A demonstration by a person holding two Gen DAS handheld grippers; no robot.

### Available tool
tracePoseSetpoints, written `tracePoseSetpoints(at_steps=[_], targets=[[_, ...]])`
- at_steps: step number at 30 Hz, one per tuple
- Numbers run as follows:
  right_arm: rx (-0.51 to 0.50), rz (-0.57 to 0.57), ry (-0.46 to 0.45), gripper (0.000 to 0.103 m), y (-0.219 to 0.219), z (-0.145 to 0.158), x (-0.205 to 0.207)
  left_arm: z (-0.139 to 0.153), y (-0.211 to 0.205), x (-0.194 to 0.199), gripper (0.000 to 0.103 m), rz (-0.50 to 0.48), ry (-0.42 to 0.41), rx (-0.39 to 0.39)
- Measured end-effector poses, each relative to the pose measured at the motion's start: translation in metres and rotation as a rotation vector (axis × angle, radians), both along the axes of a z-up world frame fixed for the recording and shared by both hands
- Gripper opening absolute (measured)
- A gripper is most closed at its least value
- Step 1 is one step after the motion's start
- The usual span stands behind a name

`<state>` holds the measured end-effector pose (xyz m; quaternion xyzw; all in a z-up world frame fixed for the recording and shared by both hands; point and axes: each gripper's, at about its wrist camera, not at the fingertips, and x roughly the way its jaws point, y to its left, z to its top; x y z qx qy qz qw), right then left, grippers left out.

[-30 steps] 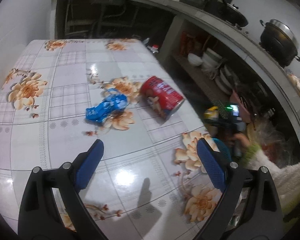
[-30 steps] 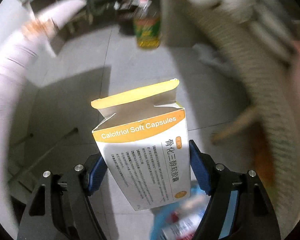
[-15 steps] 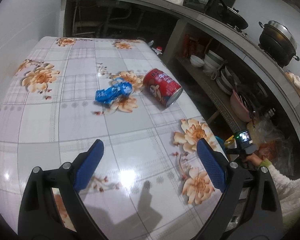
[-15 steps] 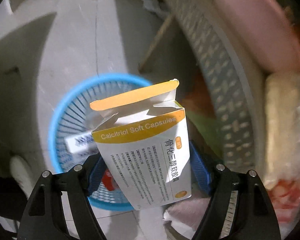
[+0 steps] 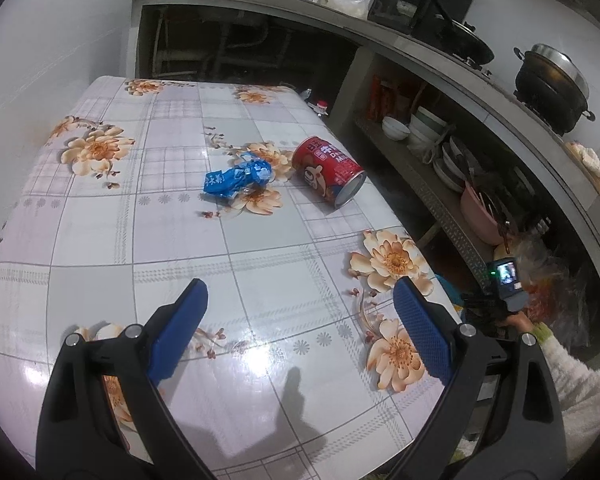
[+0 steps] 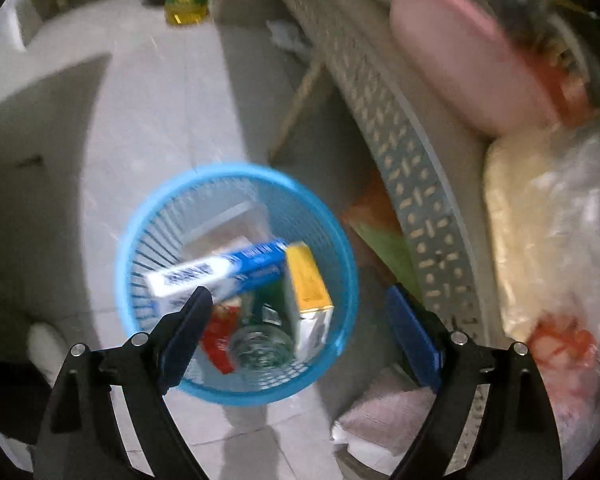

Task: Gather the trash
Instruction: 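Grasp the blue wrapper with the left tool while the right tool grasps the red can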

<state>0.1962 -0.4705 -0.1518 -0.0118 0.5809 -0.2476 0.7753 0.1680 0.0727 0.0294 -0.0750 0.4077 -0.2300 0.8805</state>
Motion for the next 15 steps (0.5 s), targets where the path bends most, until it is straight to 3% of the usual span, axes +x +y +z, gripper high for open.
tracePoseSetpoints(at_steps=[6,15], targets=[[0.068,0.046,-0.171,0.086,0.049,0.056,-0.004,-0.002,0.009,-0.003,0.090,0.019,-0.008,-0.012],[0.301,0.190,-0.402,0.089,0.132,0.144,0.024,-0.012,0.020,-0.002,0.090,0.081,0.001,-0.012]])
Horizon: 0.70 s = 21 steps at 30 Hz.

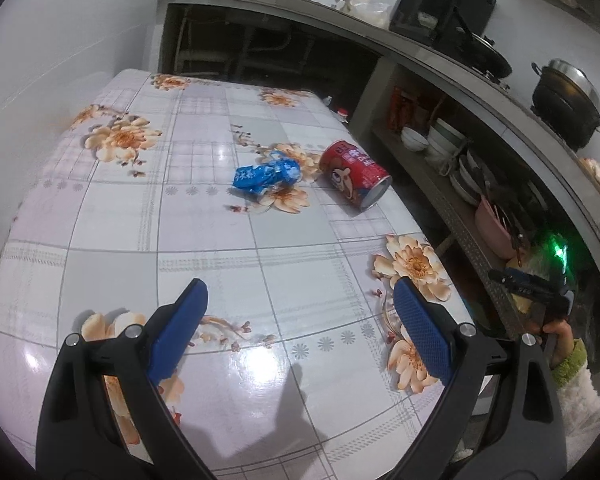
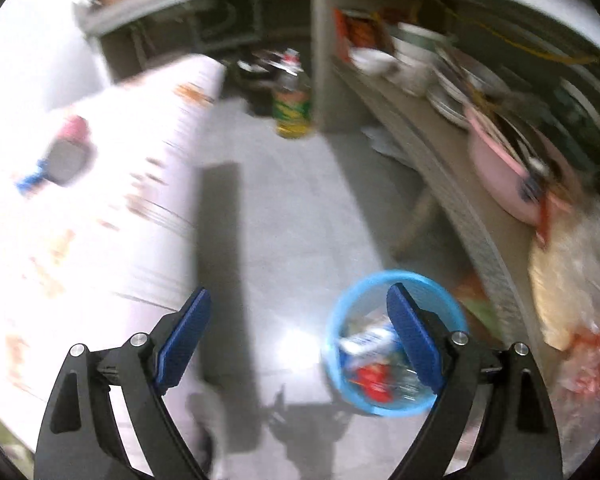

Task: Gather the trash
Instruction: 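Grasp the blue wrapper with the left tool while the right tool grasps the red can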

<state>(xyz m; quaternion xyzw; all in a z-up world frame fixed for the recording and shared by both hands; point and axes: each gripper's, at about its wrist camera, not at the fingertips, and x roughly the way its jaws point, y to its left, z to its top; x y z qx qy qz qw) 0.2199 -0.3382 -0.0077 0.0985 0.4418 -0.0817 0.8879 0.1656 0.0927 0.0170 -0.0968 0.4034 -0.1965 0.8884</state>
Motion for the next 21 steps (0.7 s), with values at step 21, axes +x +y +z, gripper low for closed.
tracePoseSetpoints(at_steps=[21], targets=[[0.287,0.317,0.141,0.092,0.157,0.046,0.245,-0.008,-0.013,0.120,0.090,-0.073,-0.011,0.204]])
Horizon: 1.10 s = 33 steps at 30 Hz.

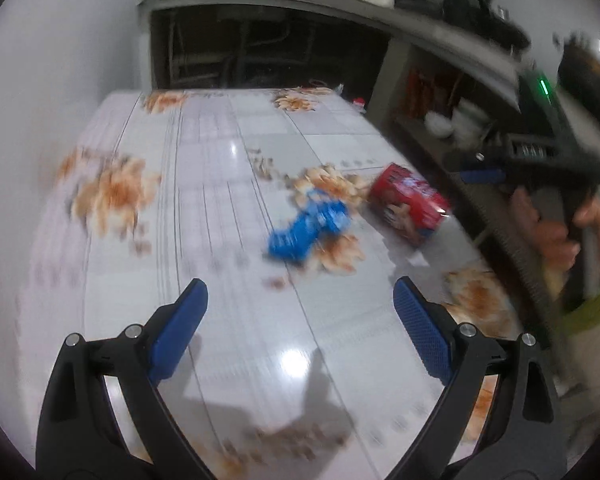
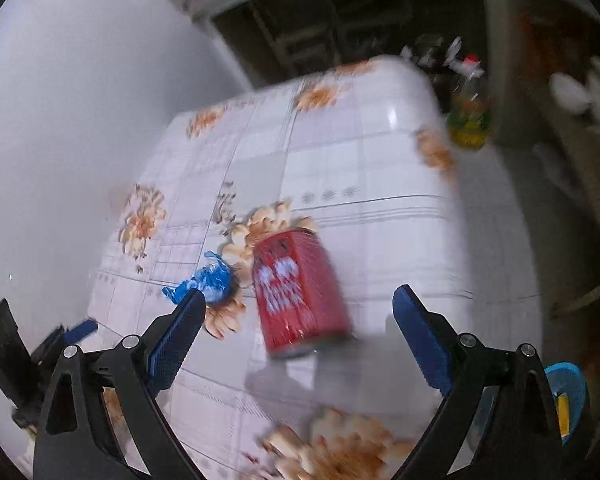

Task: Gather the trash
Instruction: 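Grasp the blue wrapper with the left tool while the right tool grasps the red can, then lift the blue wrapper and red can off the table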

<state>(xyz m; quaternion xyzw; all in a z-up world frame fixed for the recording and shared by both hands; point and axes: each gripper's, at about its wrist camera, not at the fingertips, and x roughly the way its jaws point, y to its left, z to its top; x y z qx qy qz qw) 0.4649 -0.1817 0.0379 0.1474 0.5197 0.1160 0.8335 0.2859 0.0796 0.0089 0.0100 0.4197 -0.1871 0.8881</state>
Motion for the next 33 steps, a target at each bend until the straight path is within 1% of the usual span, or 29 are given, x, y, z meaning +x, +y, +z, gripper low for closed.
tracePoseSetpoints(at_steps=[2,3,5,6,7,10,11,12,14,16,17,18,19,21,22,23,24,25,28,30,33], targets=[[-0.064,0.031,0.034,0.092,0.015,-0.010,0.019,-0.005,-0.013,0.020,0.090,-0.019,-0.018,0.084],[-0.072,0.037,0.045,0.092,0.018,-0.014,0.023,-0.010,-0.022,0.032,0.090,-0.036,-0.031,0.139],[-0.085,0.059,0.082,0.092,0.026,-0.023,0.034,-0.019,-0.034,0.048,0.090,-0.061,-0.032,0.202],[-0.092,0.069,0.094,0.092,0.028,-0.027,0.036,-0.025,-0.039,0.059,0.090,-0.075,-0.013,0.214],[-0.099,0.074,0.103,0.092,0.030,-0.030,0.039,-0.031,-0.042,0.067,0.090,-0.086,0.011,0.210],[-0.108,0.090,0.127,0.092,0.035,-0.036,0.043,-0.044,-0.046,0.085,0.090,-0.091,0.099,0.152],[-0.108,0.099,0.132,0.090,0.037,-0.038,0.044,-0.047,-0.047,0.090,0.087,-0.090,0.123,0.135],[-0.111,0.105,0.140,0.087,0.038,-0.038,0.045,-0.049,-0.047,0.093,0.081,-0.091,0.141,0.126],[-0.118,0.126,0.162,0.083,0.043,-0.042,0.045,-0.054,-0.049,0.097,0.078,-0.079,0.171,0.127],[-0.147,0.143,0.180,0.077,0.047,-0.046,0.047,-0.056,-0.052,0.099,0.071,-0.068,0.180,0.133],[-0.162,0.146,0.184,0.070,0.049,-0.047,0.046,-0.056,-0.052,0.100,0.067,-0.064,0.183,0.135],[-0.178,0.146,0.185,0.066,0.050,-0.048,0.045,-0.057,-0.053,0.101,0.061,-0.057,0.187,0.138],[-0.182,0.147,0.178,0.066,0.050,-0.048,0.043,-0.058,-0.054,0.102,0.057,-0.049,0.193,0.143],[-0.181,0.147,0.171,0.066,0.050,-0.047,0.039,-0.059,-0.057,0.102,0.044,-0.038,0.209,0.141],[-0.180,0.144,0.159,0.066,0.050,-0.045,0.035,-0.060,-0.058,0.102,0.040,-0.035,0.214,0.141],[-0.176,0.139,0.144,0.066,0.049,-0.043,0.031,-0.061,-0.060,0.101,0.033,-0.033,0.218,0.143],[-0.172,0.132,0.127,0.066,0.048,-0.040,0.026,-0.060,-0.059,0.101,0.022,-0.033,0.220,0.142],[-0.162,0.122,0.098,0.066,0.046,-0.036,0.019,-0.060,-0.058,0.099,0.018,-0.031,0.224,0.134],[-0.114,0.102,0.009,0.066,0.040,-0.023,-0.007,-0.056,-0.053,0.089,0.013,-0.023,0.213,0.102],[-0.111,0.089,-0.063,0.065,0.036,-0.014,-0.030,-0.051,-0.050,0.078,0.010,-0.028,0.196,0.087],[-0.097,0.051,-0.134,0.065,0.029,-0.008,-0.063,-0.042,-0.045,0.054,0.008,-0.030,0.179,0.044]])
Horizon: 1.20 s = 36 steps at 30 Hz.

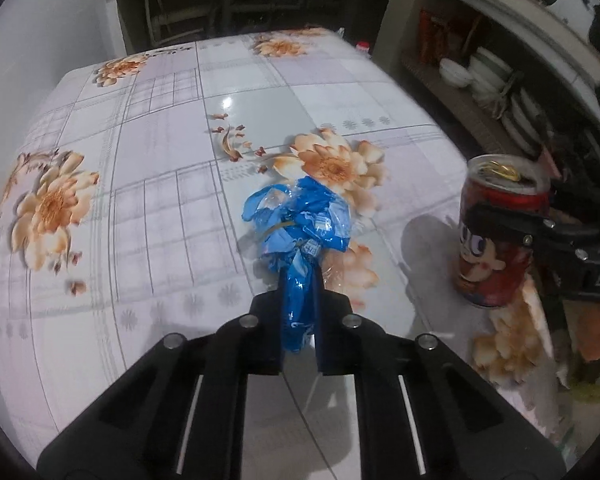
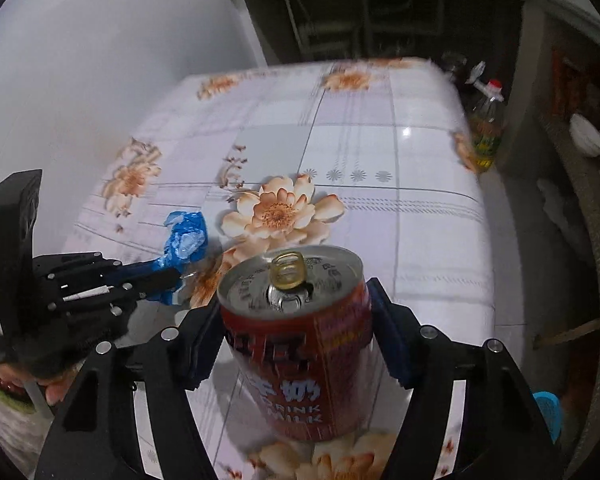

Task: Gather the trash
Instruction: 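Lift the blue wrapper and red can off the table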

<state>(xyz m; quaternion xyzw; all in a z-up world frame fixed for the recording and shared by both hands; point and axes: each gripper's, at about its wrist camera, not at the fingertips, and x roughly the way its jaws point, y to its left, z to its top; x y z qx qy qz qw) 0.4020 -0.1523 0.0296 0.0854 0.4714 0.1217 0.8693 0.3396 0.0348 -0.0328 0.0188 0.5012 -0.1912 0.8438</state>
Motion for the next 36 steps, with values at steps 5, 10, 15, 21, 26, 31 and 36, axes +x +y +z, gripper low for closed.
tracePoseSetpoints(at_steps=[5,10,15,21,26,31,36], targets=[[0.005,-0.074,-0.083,0.065,-0.013,0.005,-0.050,0.017,0.002,-0.055,0.008,-0.022,-0.037,-0.081],[0.008,-0.145,-0.131,0.064,-0.026,0.018,-0.107,0.021,0.003,-0.112,0.008,-0.032,-0.043,-0.144],[-0.009,-0.157,-0.160,0.064,-0.030,0.027,-0.158,0.009,0.001,-0.159,0.008,-0.035,-0.026,-0.160],[-0.046,-0.125,-0.123,0.065,-0.015,0.013,-0.196,-0.015,-0.003,-0.193,0.009,-0.016,0.034,-0.160],[-0.085,-0.108,-0.126,0.065,-0.004,0.001,-0.213,-0.021,-0.006,-0.204,0.028,-0.007,0.039,-0.128],[-0.098,-0.096,-0.123,0.065,0.001,-0.001,-0.215,-0.015,-0.006,-0.209,0.054,0.010,-0.004,-0.086],[-0.084,-0.090,-0.116,0.066,0.001,-0.002,-0.218,-0.005,-0.021,-0.205,0.061,-0.022,-0.076,-0.041]])
